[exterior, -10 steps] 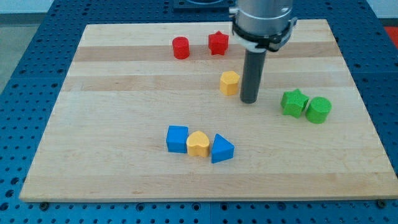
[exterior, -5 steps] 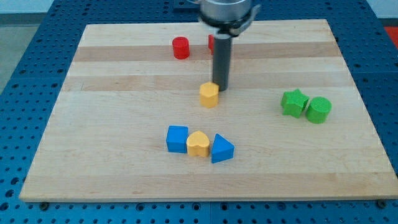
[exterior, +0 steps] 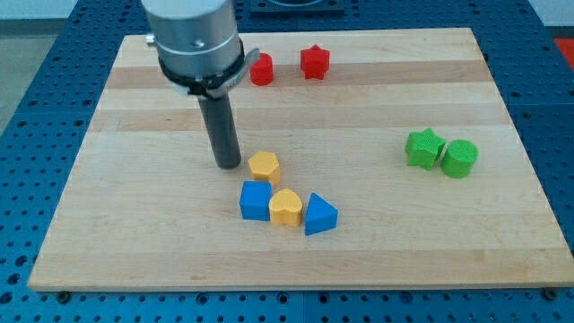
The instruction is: Push the yellow hexagon above the blue cube
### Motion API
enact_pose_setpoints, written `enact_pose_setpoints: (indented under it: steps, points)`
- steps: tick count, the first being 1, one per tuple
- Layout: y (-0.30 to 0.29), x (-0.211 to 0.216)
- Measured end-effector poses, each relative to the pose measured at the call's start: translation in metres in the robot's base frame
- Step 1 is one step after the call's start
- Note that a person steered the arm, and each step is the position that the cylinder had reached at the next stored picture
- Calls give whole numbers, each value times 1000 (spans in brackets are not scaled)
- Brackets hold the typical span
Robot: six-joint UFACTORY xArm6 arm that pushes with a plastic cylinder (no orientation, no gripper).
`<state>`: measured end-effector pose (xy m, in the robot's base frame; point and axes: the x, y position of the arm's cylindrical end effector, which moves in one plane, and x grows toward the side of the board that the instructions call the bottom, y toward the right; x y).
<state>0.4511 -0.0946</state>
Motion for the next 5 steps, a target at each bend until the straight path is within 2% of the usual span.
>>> enact_pose_setpoints:
  steps: [1, 2, 5]
  points:
    - [7, -15]
    - [32, -4]
    - [39, 19]
